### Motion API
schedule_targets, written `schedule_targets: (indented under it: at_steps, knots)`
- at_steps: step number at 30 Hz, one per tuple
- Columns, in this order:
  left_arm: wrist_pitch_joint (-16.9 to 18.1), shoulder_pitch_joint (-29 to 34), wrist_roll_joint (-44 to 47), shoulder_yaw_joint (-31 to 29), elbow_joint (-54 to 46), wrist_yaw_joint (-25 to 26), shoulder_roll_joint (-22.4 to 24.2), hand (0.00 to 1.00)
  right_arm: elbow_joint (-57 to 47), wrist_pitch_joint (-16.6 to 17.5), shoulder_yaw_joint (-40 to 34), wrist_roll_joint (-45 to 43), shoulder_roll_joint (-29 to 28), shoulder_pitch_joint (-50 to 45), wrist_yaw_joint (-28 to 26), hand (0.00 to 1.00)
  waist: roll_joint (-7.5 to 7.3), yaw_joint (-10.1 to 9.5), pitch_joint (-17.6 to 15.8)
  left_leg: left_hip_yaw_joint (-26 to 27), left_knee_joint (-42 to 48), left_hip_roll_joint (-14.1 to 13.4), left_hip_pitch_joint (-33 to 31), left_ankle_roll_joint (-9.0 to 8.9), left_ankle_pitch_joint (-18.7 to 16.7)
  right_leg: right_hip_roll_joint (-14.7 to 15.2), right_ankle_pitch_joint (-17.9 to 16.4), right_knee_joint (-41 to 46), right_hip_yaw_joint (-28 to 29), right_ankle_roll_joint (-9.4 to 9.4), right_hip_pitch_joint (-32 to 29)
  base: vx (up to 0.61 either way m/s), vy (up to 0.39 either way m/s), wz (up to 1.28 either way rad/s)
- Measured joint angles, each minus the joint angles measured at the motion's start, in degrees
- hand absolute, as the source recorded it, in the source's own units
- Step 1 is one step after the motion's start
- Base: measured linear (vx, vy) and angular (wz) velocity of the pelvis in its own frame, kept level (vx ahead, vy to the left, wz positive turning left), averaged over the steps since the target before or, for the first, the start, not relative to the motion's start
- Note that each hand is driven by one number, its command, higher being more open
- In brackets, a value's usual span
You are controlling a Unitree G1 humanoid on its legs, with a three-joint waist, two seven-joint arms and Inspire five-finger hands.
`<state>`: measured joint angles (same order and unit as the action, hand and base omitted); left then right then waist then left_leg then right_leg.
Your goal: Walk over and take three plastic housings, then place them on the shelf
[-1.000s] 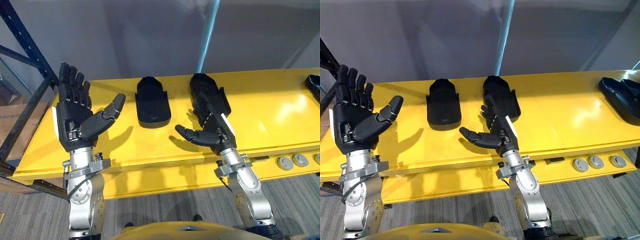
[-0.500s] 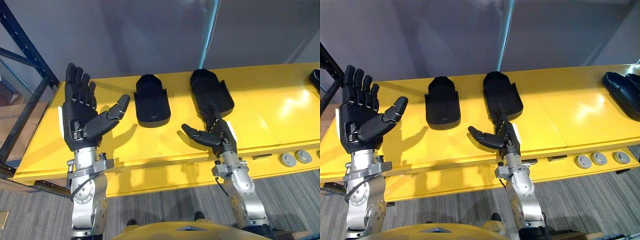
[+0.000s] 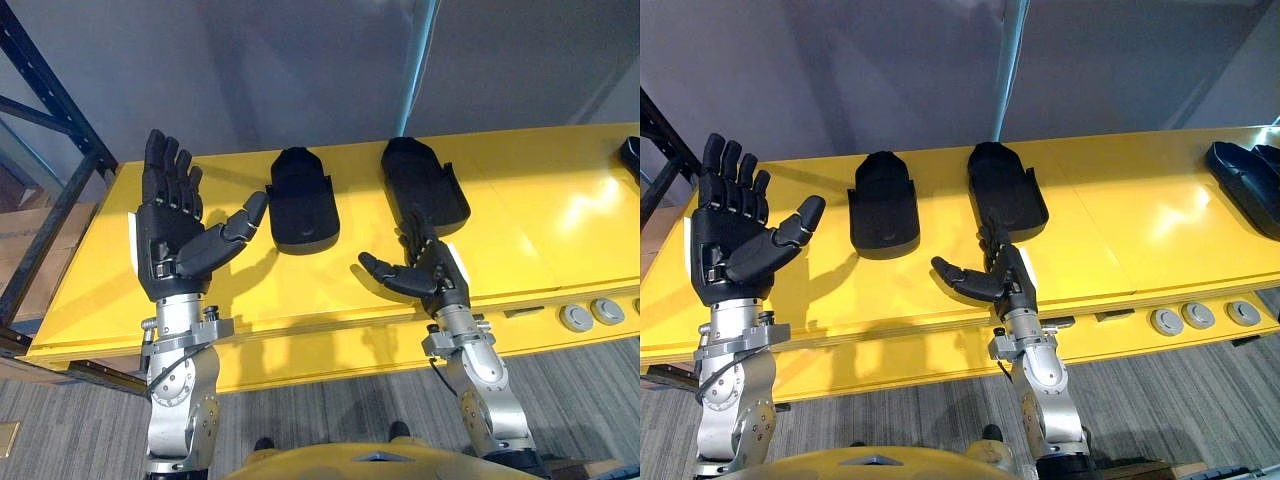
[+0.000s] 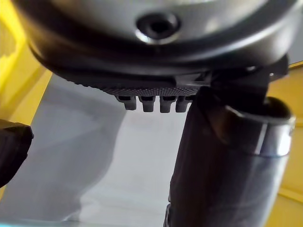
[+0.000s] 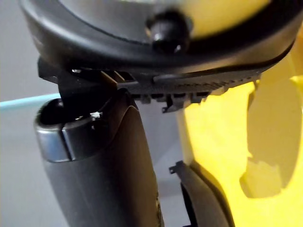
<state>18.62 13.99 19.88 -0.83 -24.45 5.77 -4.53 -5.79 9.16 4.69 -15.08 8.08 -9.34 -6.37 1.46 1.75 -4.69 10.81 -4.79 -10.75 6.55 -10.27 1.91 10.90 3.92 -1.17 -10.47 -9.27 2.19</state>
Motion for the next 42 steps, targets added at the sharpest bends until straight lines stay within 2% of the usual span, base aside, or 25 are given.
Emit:
schedule_targets:
  at_steps: [5, 9, 12, 14, 17, 20, 22, 23, 24, 25, 26, 27, 28, 29, 30, 33, 35, 36, 37, 38, 39, 40, 41, 42]
  knots:
    - [0.0, -0.1, 0.1, 0.1, 0.0, -0.5, 0.0, 1.00, -7.6, 4.2, 0.0, -0.8, 0.0, 0.0, 1.5, 1.00, -0.01, 0.01, 0.0, 0.0, 0.0, 0.0, 0.0, -0.03, 0.0, 0.0, 0.0, 0.0, 0.0, 0.00, 0.0, 0.00, 0.000, 0.00]
    - [0.0, -1.4, 0.9, 2.4, 0.0, -1.5, -0.5, 1.00, -14.7, 6.3, -0.2, 2.1, 0.0, 0.0, 6.3, 1.00, -0.04, 0.12, 0.0, 0.6, 0.0, 0.0, 0.1, -0.05, -0.2, 0.0, 0.0, 0.0, 0.6, 0.01, -0.4, 0.00, 0.001, -0.07]
    - [0.0, -3.5, 2.7, 5.4, 0.0, -2.4, -1.3, 1.00, -15.5, 5.9, -0.9, 3.8, -0.1, 0.4, 11.3, 1.00, -0.17, 0.25, 0.0, 3.5, 0.0, 0.0, 0.8, -0.17, -0.5, -0.4, 0.3, 0.1, 3.5, -0.13, -2.0, 0.00, 0.009, -0.46]
    - [0.0, -4.6, 3.3, 7.6, 0.0, -2.5, -1.3, 1.00, -15.5, 4.1, -2.5, 5.8, -0.4, -0.2, 14.7, 1.00, -0.16, 0.61, 0.0, 6.8, 0.1, -0.2, 2.1, -0.40, -1.2, -1.1, 0.9, 0.1, 6.8, 0.02, -3.1, 0.01, 0.018, -0.85]
    - [0.1, -5.2, 4.3, 10.7, 0.9, -1.3, -1.7, 1.00, -15.5, 1.5, -8.0, 5.7, -2.6, -5.7, 18.6, 1.00, -0.17, 3.57, 0.0, 13.9, 4.1, -1.3, 3.8, -1.27, -5.2, -3.1, 1.8, 0.1, 14.5, 0.18, -5.2, 0.05, 0.024, -1.25]
    - [0.1, -5.2, 4.3, 12.3, 3.3, 2.6, -2.1, 1.00, -15.4, 1.2, -14.7, 5.3, -2.5, -12.4, 18.7, 1.00, 0.44, 6.71, -0.2, 18.7, 8.3, -2.3, 5.0, -1.55, -9.2, -5.3, 2.5, 0.0, 21.0, 0.24, -7.0, 0.05, 0.019, -1.25]
    - [0.2, -4.5, 4.2, 12.2, 4.4, 6.6, -2.2, 1.00, -15.4, 1.3, -18.4, 4.0, -2.3, -15.2, 18.0, 1.00, 0.72, 8.17, -0.5, 17.0, 12.0, -2.4, 5.9, 0.96, -12.7, -7.7, 3.5, 0.1, 28.3, 0.49, -9.0, 0.01, 0.013, -1.96]
    - [0.2, -4.0, 4.1, 12.4, 4.6, 9.0, -2.4, 1.00, -15.4, 1.7, -19.0, 2.3, -2.0, -16.1, 17.5, 1.00, 0.89, 8.64, -0.7, 13.5, 14.9, -2.4, 6.0, 3.59, -15.0, -9.3, 3.2, 0.2, 32.2, 1.30, -9.8, -0.04, 0.004, -1.73]
    - [0.2, -3.6, 4.0, 12.4, 4.6, 10.0, -2.4, 1.00, -15.4, 2.0, -18.9, 1.1, -2.0, -16.4, 17.2, 1.00, 0.94, 8.80, -0.8, 11.1, 16.7, -2.3, 5.9, 5.10, -16.0, -10.1, 3.2, 0.5, 33.9, 1.88, -10.2, -0.04, 0.017, -1.65]
    - [0.3, -2.8, 3.6, 12.5, 4.3, 11.6, -2.4, 1.00, -15.4, 2.2, -18.2, -0.4, -2.0, -16.5, 16.4, 1.00, 0.97, 8.81, -1.1, 7.2, 19.5, -1.9, 5.7, 7.43, -17.3, -11.2, 2.5, 1.4, 36.5, 3.05, -10.7, -0.06, 0.045, -1.57]
    - [0.3, -1.8, 2.4, 12.6, 4.2, 13.3, -2.3, 1.00, -15.4, 3.0, -16.5, -2.3, -1.9, -16.5, 15.3, 1.00, 0.66, 8.53, -1.6, 2.4, 22.6, -0.7, 5.1, 9.71, -18.7, -12.1, 1.3, 1.9, 38.7, 4.20, -11.6, -0.09, 0.096, -1.69]
    - [0.3, -1.5, 1.9, 13.4, 3.8, 14.2, -2.1, 1.00, -15.5, 4.2, -14.2, -2.4, -1.5, -16.3, 14.9, 1.00, 2.05, 8.06, -1.4, -1.4, 23.4, 0.3, 3.8, 12.26, -19.9, -12.5, -0.6, 2.1, 39.1, 5.72, -13.4, -0.10, 0.113, -1.30]
    - [0.3, -1.7, 1.8, 13.7, 3.4, 14.0, -1.2, 1.00, -15.9, 4.6, -13.0, -2.1, -1.2, -15.9, 14.9, 1.00, 4.45, 7.55, -1.4, -2.4, 23.3, -0.5, 3.1, 13.28, -21.1, -13.9, -1.4, 5.2, 38.5, 5.47, -15.4, -0.05, 0.116, -0.78]
    - [0.4, -2.2, 1.4, 13.7, 2.4, 13.4, -0.8, 1.00, -16.7, 4.9, -10.4, -1.9, -1.5, -15.5, 15.0, 1.00, 5.06, 6.94, -2.0, -3.3, 23.4, -0.6, 2.5, 11.42, -22.7, -16.3, -2.2, 16.7, 36.1, 4.98, -19.6, 0.03, 0.073, -0.45]
    - [1.0, -2.6, 1.5, 13.8, 1.8, 12.7, -0.7, 1.00, -17.3, 4.8, -6.5, -0.6, -1.7, -14.8, 15.7, 1.00, 3.68, 5.28, -3.9, -3.3, 24.6, 1.2, 2.6, 9.05, -23.2, -14.5, -4.9, 19.0, 34.4, 1.17, -20.2, -0.04, 0.068, -0.20]
    - [1.9, -1.9, 2.4, 15.9, 1.8, 10.7, 0.7, 1.00, -17.0, 4.1, 0.6, -0.2, -3.5, -16.5, 17.2, 1.00, 4.34, 3.21, -4.6, -5.2, 32.1, 1.3, -1.4, 7.43, -24.1, -12.6, -4.2, 19.8, 32.0, 0.71, -19.8, -0.10, 0.031, 0.38]
    - [5.0, -2.0, 2.6, 16.1, 1.8, 9.5, 0.6, 1.00, -16.3, 4.3, 1.8, 1.8, -6.0, -18.6, 17.1, 1.00, 3.98, 2.83, -5.8, -6.1, 36.7, 1.2, -3.0, 7.27, -25.9, -12.1, -4.1, 22.1, 30.8, 0.46, -20.0, -0.10, 0.012, 0.33]
    - [5.8, -2.0, 2.6, 16.1, 1.7, 9.4, 0.6, 1.00, -16.1, 4.8, 1.7, 1.7, -6.3, -19.4, 16.9, 1.00, 3.91, 2.76, -6.0, -5.9, 37.7, 1.1, -3.1, 7.21, -26.9, -12.1, -3.9, 22.5, 30.8, 0.19, -20.1, -0.18, 0.068, -0.24]
    - [6.7, -2.1, 2.5, 16.0, 0.5, 9.4, 0.1, 1.00, -15.7, 6.7, 1.0, 0.8, -6.2, -21.2, 15.9, 1.00, 3.35, 2.69, -7.3, -4.2, 39.6, 0.9, -2.7, 7.17, -29.5, -12.1, -2.9, 23.0, 30.1, -0.80, -20.0, -0.20, 0.070, -0.36]
    - [6.7, -2.2, 2.4, 16.0, -0.3, 9.4, -0.2, 1.00, -15.7, 7.3, 0.5, 0.5, -6.0, -21.2, 15.2, 1.00, 2.94, 2.58, -8.4, -3.1, 40.3, 0.6, -2.6, 7.21, -30.4, -11.9, -1.6, 22.9, 28.9, -0.60, -20.0, -0.33, 0.074, -0.69]
    - [6.8, -2.4, 2.0, 15.7, -1.7, 9.6, -0.9, 1.00, -14.7, 8.7, 0.0, 0.6, -5.2, -20.4, 14.1, 1.00, 2.23, 2.13, -10.0, -0.9, 40.5, 0.2, -2.4, 7.50, -30.9, -11.7, 4.4, 19.1, 25.9, 0.14, -19.9, -0.32, 0.036, -0.82]
    - [6.9, -2.6, 2.0, 15.4, -2.3, 9.6, -1.0, 1.00, -14.3, 9.5, 0.0, 0.7, -4.2, -19.3, 13.8, 1.00, 2.99, 1.28, -10.4, 0.7, 39.2, -1.1, -3.4, 7.83, -30.6, -11.5, 8.1, 15.6, 23.4, 0.57, -19.9, -0.39, 0.014, -0.86]
    - [6.9, -3.7, 2.2, 15.0, -2.3, 8.7, -1.4, 1.00, -14.2, 11.0, 0.6, 0.8, -3.5, -17.1, 14.2, 1.00, 1.51, 0.96, -10.3, 2.3, 38.2, -1.0, -5.4, 7.24, -30.0, -10.0, 1.3, 25.0, 18.8, 4.55, -22.3, -0.30, 0.003, -0.59]
    - [7.0, -4.0, 2.6, 14.7, -2.3, 8.3, -1.3, 1.00, -14.2, 11.2, 1.3, 0.9, -3.1, -15.4, 14.4, 1.00, 1.09, 0.33, -10.5, 3.2, 38.0, -1.0, -6.3, 7.49, -29.0, -9.0, -2.3, 30.2, 17.2, 5.88, -23.1, -0.37, -0.016, -0.45]
